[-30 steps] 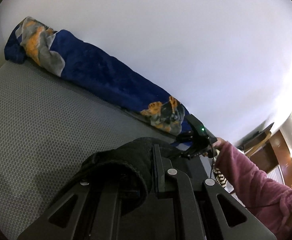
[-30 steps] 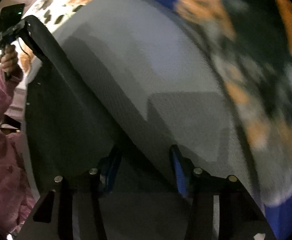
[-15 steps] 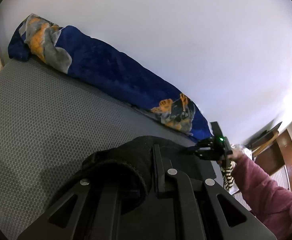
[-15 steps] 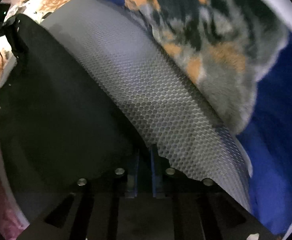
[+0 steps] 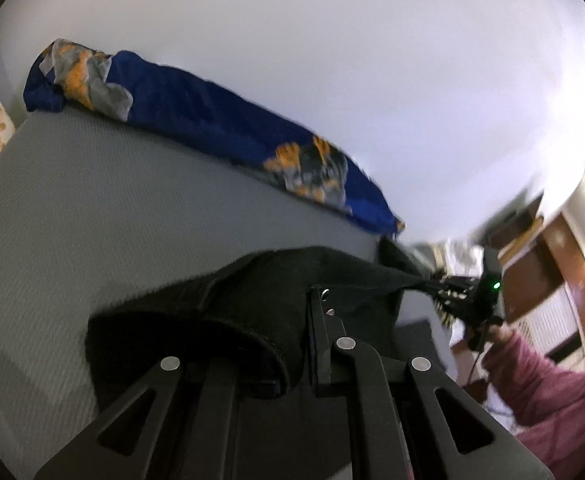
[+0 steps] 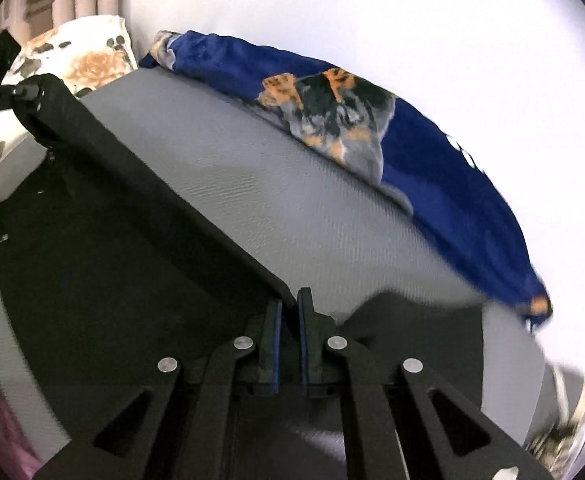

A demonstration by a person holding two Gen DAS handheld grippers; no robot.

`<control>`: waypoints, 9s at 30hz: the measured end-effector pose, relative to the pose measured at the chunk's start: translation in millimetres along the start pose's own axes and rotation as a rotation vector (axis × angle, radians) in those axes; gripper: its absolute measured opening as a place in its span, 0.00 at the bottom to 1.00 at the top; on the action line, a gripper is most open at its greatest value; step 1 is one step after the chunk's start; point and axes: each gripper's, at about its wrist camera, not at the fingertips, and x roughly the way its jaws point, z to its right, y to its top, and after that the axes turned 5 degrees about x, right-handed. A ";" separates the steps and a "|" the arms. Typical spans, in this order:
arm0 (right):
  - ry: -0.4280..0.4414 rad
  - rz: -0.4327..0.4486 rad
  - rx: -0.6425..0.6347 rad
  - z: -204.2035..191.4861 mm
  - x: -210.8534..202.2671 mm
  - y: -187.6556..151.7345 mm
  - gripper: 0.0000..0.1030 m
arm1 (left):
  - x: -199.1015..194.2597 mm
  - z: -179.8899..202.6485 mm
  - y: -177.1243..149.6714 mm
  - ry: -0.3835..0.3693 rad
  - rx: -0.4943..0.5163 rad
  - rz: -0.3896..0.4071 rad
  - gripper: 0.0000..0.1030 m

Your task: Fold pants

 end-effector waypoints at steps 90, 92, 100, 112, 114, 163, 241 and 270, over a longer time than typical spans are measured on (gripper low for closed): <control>0.299 -0.097 0.662 -19.0 -44.3 -209.6 0.50 | 45.6 200.3 -142.4 0.373 0.527 -0.210 0.45; 0.356 -0.112 0.730 -12.9 -36.0 -214.3 0.50 | 69.7 213.5 -147.7 0.324 0.550 -0.236 0.45; 0.482 -0.195 0.858 -10.9 4.1 -213.2 0.14 | 142.2 245.8 -171.3 0.278 0.578 -0.318 0.45; 0.603 -0.102 0.973 12.4 -8.9 -186.3 0.08 | 192.7 283.1 -189.7 0.228 0.583 -0.332 0.45; 0.600 -0.097 0.970 15.1 -8.6 -185.2 0.08 | 203.1 287.9 -190.4 0.233 0.578 -0.334 0.44; -0.060 0.172 1.260 188.0 -148.6 -291.8 0.04 | 226.0 287.5 -189.2 0.185 0.556 -0.394 0.07; -0.191 -0.098 0.991 291.9 8.1 -277.1 0.39 | 205.4 186.4 -108.5 0.431 0.223 -0.242 0.50; 0.656 -0.251 0.161 -49.8 121.1 0.7 0.06 | 116.4 106.5 -73.8 0.629 0.261 -0.132 0.62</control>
